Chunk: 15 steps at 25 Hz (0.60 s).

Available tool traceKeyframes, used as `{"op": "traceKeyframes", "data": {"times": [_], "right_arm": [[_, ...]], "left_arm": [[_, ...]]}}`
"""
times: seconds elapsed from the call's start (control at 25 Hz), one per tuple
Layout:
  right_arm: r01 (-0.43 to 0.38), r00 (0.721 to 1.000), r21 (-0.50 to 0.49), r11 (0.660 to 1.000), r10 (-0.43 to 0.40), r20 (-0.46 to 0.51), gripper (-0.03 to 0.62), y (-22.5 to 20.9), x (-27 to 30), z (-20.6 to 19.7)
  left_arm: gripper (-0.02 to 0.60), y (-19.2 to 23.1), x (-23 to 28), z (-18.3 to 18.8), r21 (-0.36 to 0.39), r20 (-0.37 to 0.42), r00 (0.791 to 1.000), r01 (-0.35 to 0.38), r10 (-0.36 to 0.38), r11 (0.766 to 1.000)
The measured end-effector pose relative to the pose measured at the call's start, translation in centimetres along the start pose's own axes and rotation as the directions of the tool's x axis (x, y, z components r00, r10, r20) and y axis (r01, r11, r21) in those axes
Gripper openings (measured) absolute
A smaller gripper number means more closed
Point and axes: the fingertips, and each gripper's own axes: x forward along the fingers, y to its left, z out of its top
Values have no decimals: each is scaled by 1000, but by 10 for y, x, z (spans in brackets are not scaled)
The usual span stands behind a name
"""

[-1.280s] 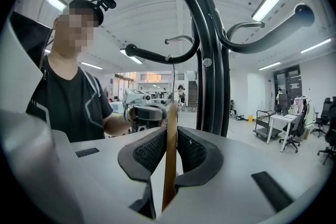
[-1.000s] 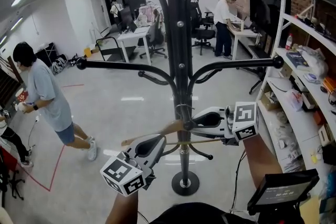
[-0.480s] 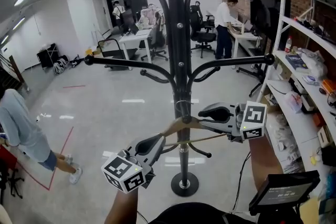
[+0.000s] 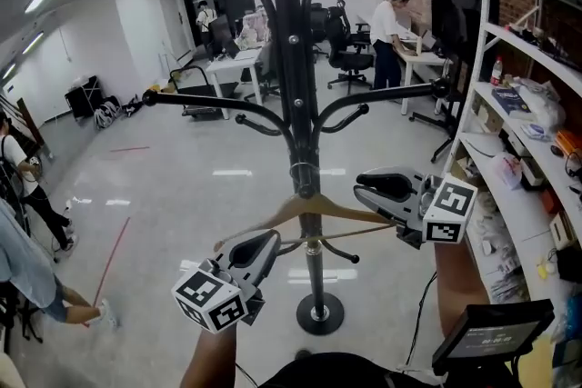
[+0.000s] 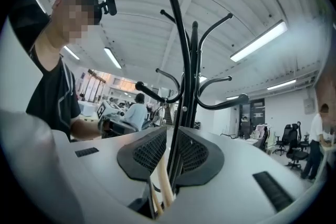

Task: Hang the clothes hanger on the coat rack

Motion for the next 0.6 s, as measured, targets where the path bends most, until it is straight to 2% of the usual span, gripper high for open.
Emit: {"op": "traceKeyframes", "data": {"times": [0.08,0.16,0.32,0.6], "right_arm": [[22,1000,41,999,-21,-16,67,4,-7,-2],[62,998,41,997,-61,-22,67,8,-16,0],[125,992,71,990,-124,-20,67,27,-29,4],[137,987,87,987,-129,-96,9,72,-43,-14]], "left_arm": [[0,-7,-5,-1,-6,12,1000,1,-1,1000],[0,-13,-11,-2,-12,24,1000,4,-4,1000],[0,-21,-28,-8,-28,-1,1000,-28,28,999],[0,-55,-38,-21,-21,-42,999,-28,27,999]]}}
